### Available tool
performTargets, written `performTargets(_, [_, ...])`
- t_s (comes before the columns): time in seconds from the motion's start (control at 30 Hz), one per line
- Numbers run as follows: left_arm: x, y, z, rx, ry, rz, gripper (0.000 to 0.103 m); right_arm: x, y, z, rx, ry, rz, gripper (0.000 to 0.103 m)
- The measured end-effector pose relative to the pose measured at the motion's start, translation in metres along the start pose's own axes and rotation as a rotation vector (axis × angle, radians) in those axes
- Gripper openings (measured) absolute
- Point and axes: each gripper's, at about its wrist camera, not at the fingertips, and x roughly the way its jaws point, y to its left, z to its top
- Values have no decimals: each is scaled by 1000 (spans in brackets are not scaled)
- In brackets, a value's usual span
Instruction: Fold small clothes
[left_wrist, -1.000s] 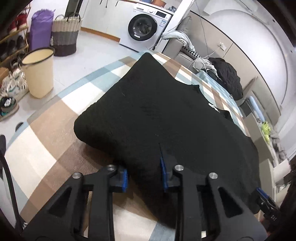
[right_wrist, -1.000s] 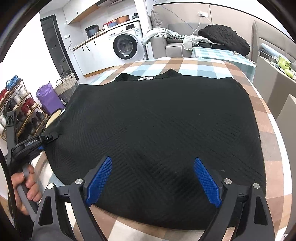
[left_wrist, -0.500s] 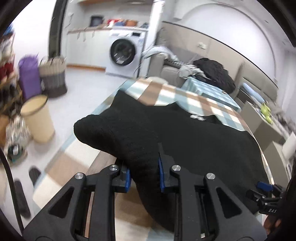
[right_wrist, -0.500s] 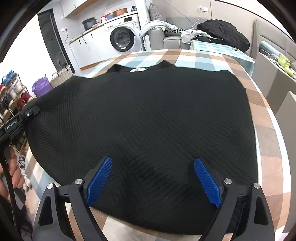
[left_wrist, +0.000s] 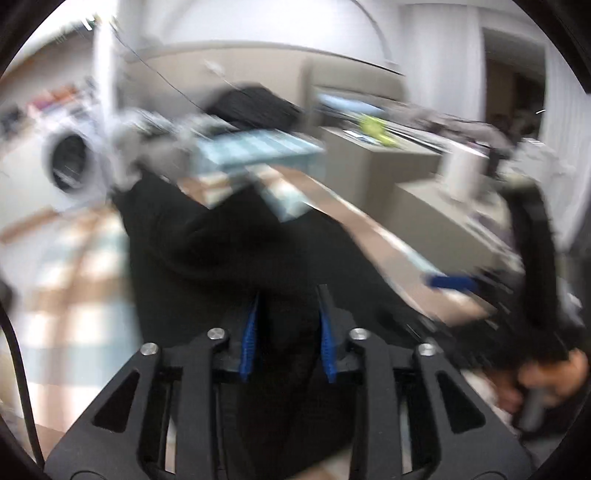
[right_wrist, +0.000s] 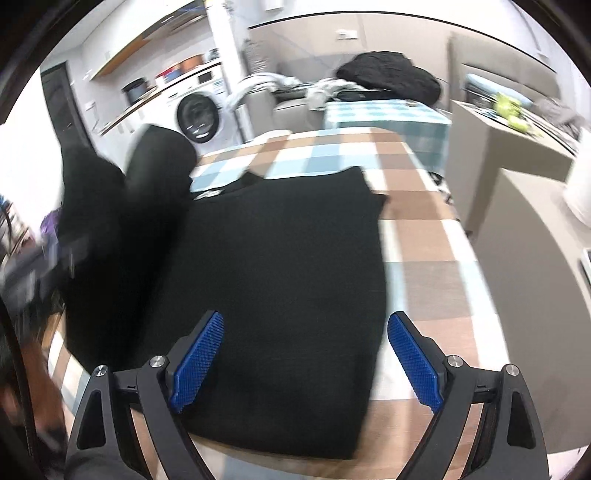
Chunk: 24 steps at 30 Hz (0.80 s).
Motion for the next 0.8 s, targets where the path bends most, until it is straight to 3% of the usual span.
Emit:
performTargets(0.07, [3, -4, -9, -24, 32, -68, 48, 0, -12, 1, 23, 5, -23, 92])
performTargets(0.17, [-10, -1, -25, -46, 29, -102, 51, 0, -23, 1, 57, 11, -29, 92])
performTargets(0.3, [-29, 26, -38, -99, 21, -30, 54, 0, -19, 6, 70, -4, 10, 92])
performTargets(0.43, [-33, 66, -57, -188, 37, 33, 56, -8, -8, 6, 64, -20, 135, 91])
performTargets(0.57, [-37, 94, -80, -221, 78, 41, 56, -7, 8, 4, 62, -3, 267, 78])
performTargets(0.7, [-23, 94, -94, -209, 131, 29, 56, 10, 26, 18, 3, 26, 310, 75])
performTargets(0.8, [-20, 92, -103, -199, 143, 28, 56, 40, 35, 24, -35, 145, 321, 62])
